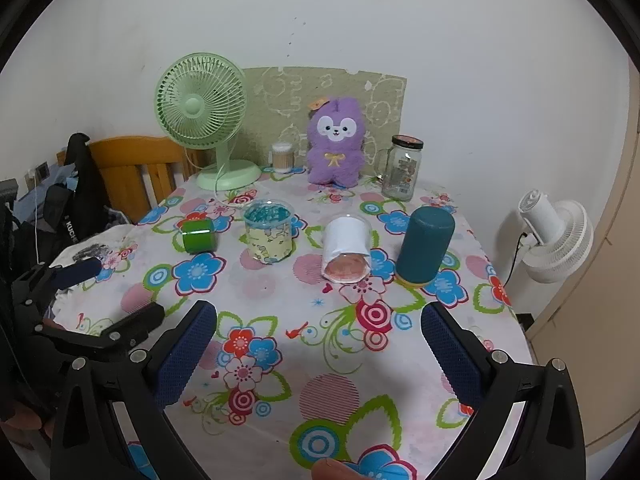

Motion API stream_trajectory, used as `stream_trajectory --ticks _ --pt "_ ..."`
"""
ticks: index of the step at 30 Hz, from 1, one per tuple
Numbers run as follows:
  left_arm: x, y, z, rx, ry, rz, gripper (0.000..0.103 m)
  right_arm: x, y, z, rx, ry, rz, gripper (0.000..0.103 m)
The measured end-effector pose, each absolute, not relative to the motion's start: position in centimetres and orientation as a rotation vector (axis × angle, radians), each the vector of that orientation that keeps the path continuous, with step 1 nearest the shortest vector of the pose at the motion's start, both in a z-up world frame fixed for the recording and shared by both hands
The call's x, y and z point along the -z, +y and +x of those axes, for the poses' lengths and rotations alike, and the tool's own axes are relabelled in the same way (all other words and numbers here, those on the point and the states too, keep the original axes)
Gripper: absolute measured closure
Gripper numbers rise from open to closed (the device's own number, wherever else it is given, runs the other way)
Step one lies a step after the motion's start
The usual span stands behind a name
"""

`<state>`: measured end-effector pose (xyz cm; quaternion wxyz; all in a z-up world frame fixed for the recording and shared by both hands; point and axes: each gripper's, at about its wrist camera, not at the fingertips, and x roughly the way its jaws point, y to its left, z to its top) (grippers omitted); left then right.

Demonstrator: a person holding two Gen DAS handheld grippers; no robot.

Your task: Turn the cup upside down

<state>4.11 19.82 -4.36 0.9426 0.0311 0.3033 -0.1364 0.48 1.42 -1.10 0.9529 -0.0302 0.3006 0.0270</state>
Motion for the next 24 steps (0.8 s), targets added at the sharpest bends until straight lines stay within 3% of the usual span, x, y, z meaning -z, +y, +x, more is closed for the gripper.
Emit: stream_trajectory --ticks 24 --pt "6.7 22.1 9.0 0.394 0.698 0.116 0.000 3.2 5.1 7.6 -0.148 0.660 -0.081 0.000"
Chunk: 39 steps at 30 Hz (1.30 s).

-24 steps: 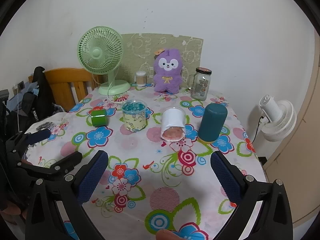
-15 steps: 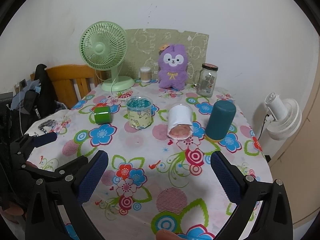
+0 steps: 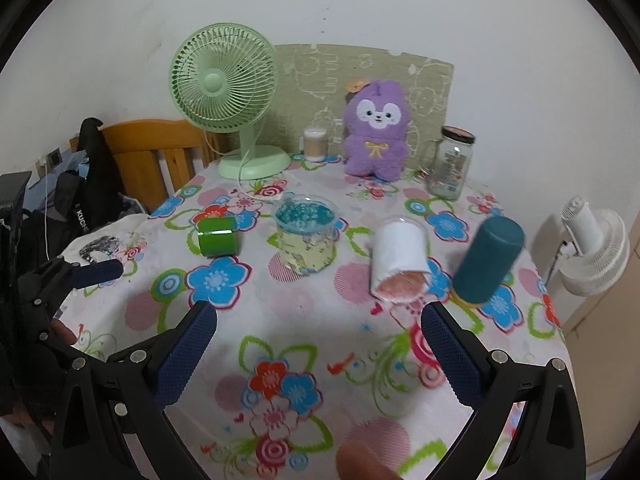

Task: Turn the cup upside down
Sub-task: 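Move the right tool toward the clear blue-scribbled plastic cup, then close the right gripper around the clear plastic cup's body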

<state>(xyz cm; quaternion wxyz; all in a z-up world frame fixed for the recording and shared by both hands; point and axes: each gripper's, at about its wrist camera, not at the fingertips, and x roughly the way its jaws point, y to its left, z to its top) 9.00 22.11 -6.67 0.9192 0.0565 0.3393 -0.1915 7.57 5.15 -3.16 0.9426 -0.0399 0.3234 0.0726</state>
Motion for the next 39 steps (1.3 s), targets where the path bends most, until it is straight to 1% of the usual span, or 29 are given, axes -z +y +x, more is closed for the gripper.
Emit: stream_trajectory --ticks 16,35,36,38,39 --pt "8.9 20.7 15.4 0.470 0.734 0.271 0.000 6.5 7.8 15.3 -0.199 0.682 -0.146 0.000" --pt "10.2 20.3 21.0 0.489 0.769 0.257 0.000 9.9 8.2 22.8 -0.274 0.740 -0.127 0.001" --pt "10.3 20.3 21.2 0.490 0.769 0.258 0.000 10.1 8.3 23.0 -0.278 0.741 -0.125 0.003" --pt "10.4 20.1 21.3 0.491 0.772 0.263 0.000 10.6 8.4 23.6 -0.292 0.752 -0.126 0.011" --pt "10.5 20.0 21.4 0.492 0.774 0.265 0.000 10.8 8.5 23.9 -0.301 0.762 -0.127 0.018"
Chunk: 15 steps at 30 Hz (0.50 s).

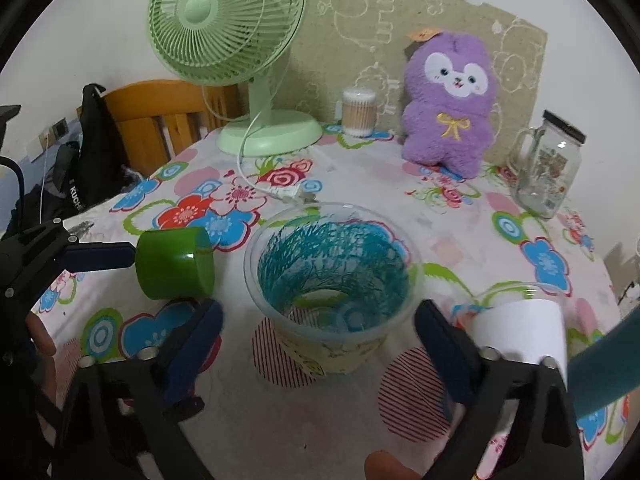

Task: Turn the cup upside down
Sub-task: 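Close the right gripper around the clear plastic cup's body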

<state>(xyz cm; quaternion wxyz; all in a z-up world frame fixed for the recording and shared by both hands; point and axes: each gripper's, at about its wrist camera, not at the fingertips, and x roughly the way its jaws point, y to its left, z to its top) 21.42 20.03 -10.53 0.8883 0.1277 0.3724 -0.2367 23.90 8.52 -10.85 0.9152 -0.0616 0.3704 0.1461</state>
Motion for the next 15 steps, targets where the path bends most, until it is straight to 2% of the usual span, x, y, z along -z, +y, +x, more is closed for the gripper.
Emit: stream_trajectory --ticks 3,4,15 --pt "10.8 19.9 21.6 0.503 0.782 0.261 0.000 11.6 8.5 24.5 -0.324 0.790 -0.110 0.035" --pt "10.8 19.9 21.7 0.503 0.782 0.262 0.000 11.8 8.5 24.7 -0.329 0.795 -0.103 0.038" --pt "10.7 20.0 21.7 0.501 0.786 0.239 0.000 10.3 7.5 24.0 -0.316 0.740 -0.067 0.040"
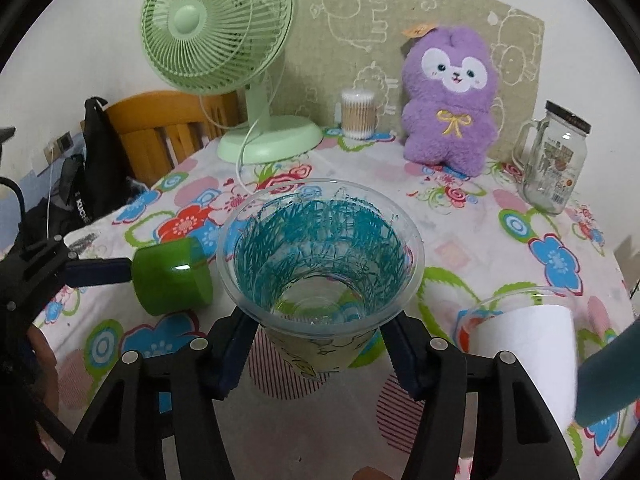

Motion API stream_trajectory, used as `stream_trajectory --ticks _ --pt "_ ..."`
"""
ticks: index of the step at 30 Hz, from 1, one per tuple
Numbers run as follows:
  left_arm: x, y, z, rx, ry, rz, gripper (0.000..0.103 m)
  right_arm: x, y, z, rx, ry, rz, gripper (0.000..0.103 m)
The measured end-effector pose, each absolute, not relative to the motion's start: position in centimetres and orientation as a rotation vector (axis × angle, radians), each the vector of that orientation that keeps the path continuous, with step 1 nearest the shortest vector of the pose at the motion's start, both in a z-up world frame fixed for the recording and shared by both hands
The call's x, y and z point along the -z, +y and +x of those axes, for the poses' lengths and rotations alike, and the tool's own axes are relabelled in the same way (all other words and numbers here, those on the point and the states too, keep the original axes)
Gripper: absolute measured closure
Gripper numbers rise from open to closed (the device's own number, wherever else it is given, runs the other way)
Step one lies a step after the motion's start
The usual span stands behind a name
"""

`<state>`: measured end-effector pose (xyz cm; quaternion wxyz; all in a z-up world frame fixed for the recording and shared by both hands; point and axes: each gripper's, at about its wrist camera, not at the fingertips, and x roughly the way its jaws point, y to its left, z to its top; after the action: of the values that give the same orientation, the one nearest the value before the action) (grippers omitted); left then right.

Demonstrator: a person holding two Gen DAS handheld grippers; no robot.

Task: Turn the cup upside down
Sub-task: 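Close the right gripper around the clear plastic cup's body, then lift the clear plastic cup with the right gripper off the table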

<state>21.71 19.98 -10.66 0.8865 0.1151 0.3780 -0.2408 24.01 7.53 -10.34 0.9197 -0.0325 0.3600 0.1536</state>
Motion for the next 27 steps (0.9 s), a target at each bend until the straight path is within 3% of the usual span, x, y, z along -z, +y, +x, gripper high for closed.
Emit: stream_trajectory --ticks 15,27 --pt "8.3 19.5 15.3 0.548 0.739 0.232 0.000 6.2 4.9 15.3 -0.310 0.823 -0.189 0.040" --pt "8.9 16.1 8.9 0.636 0.738 0.288 0.000 6.7 2.8 7.6 -0.323 0.953 -0.323 0.040"
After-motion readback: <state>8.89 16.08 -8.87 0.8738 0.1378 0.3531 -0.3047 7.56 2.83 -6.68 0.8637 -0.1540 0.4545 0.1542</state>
